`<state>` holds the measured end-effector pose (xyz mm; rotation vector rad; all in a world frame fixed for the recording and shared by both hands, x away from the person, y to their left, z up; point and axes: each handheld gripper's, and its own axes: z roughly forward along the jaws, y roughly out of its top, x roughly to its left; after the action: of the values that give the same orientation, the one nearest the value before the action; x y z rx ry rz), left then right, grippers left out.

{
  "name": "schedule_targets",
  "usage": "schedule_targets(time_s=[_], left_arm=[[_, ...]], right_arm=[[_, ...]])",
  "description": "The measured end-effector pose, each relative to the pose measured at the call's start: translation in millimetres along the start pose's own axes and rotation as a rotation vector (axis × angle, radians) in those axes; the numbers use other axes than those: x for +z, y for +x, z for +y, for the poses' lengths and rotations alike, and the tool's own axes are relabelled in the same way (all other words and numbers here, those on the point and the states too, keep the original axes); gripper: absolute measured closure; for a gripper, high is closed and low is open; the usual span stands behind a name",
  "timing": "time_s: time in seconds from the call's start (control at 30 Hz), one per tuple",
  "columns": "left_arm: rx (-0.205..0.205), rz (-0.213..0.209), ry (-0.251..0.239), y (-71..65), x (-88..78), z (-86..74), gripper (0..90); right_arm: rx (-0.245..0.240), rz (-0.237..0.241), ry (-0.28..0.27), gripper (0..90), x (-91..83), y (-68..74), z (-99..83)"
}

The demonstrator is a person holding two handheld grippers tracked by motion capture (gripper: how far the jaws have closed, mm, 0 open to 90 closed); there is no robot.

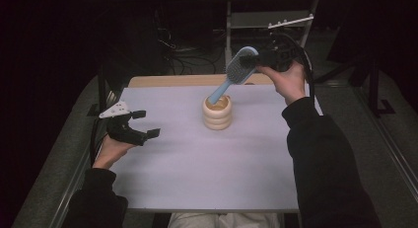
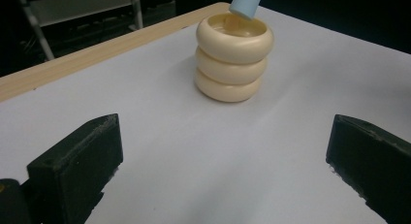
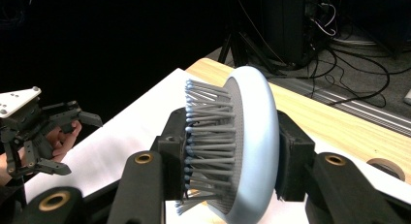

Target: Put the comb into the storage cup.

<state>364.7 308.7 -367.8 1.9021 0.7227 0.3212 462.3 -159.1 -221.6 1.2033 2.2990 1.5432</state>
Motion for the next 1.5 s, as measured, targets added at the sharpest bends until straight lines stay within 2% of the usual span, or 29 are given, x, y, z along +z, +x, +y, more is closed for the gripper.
schedule_targets(time_s=[0.2,0.43,0.83,1.2,1.5], left_arm=[[-0.022,0.016,-0.017,3.1,-7.0,-6.1,0.0],[-0.022,0.024,-0.019,2.3,-7.7,-10.0,0.0],[-0.028,0.032,-0.026,2.0,-10.9,-17.0,0.0],[-0.039,0.042,-0.029,2.8,-13.4,-20.0,0.0],[-0.051,0.041,-0.043,4.3,-14.9,-21.4,0.0]], right_arm=[[-0.010,-0.025,0.016,55.2,9.2,-2.1,-0.4],[-0.028,-0.041,0.041,55.2,21.6,-3.0,-5.2],[-0.030,-0.070,0.076,55.1,39.2,-9.6,-11.9],[-0.024,-0.061,0.111,55.1,58.8,-13.1,-23.5],[0.010,-0.047,0.128,55.0,73.6,-18.5,-32.5]])
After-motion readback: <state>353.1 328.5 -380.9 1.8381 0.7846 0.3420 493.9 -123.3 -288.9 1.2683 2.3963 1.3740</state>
